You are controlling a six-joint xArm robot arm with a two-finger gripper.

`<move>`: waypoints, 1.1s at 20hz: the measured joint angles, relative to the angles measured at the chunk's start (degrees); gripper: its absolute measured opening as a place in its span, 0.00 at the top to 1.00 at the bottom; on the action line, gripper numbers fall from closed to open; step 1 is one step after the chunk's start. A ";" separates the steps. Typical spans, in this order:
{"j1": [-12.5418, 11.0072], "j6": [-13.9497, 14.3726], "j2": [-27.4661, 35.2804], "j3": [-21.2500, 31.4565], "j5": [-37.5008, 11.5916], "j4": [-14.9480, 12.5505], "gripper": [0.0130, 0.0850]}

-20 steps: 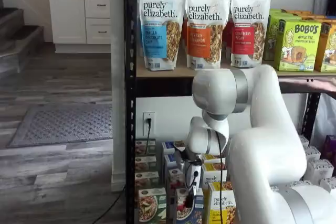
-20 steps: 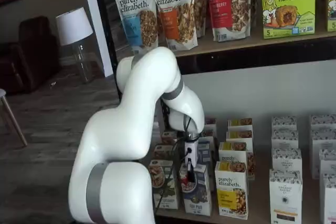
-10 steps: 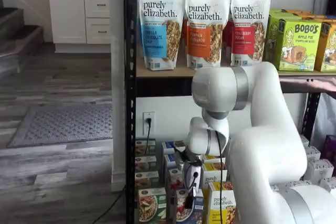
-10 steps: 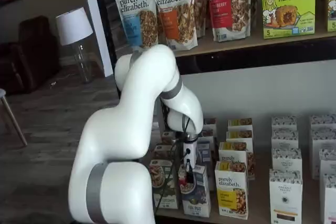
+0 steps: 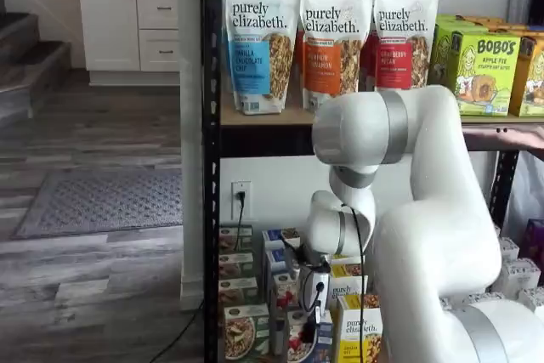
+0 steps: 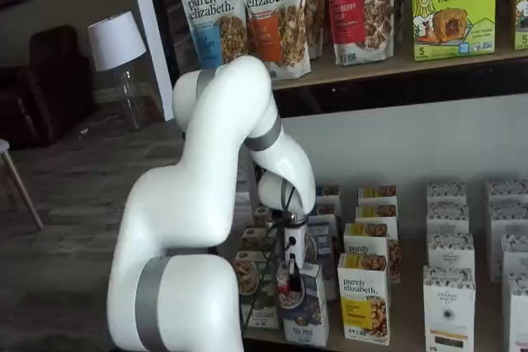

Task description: Pick up the blue and white box that is on the bottom shelf, the second box from the left

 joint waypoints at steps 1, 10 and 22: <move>0.04 -0.15 -0.68 1.09 -0.40 0.16 0.50; 0.75 -2.04 -7.65 11.16 -3.33 2.58 0.50; 2.37 -0.85 -18.24 26.13 -6.98 2.50 0.50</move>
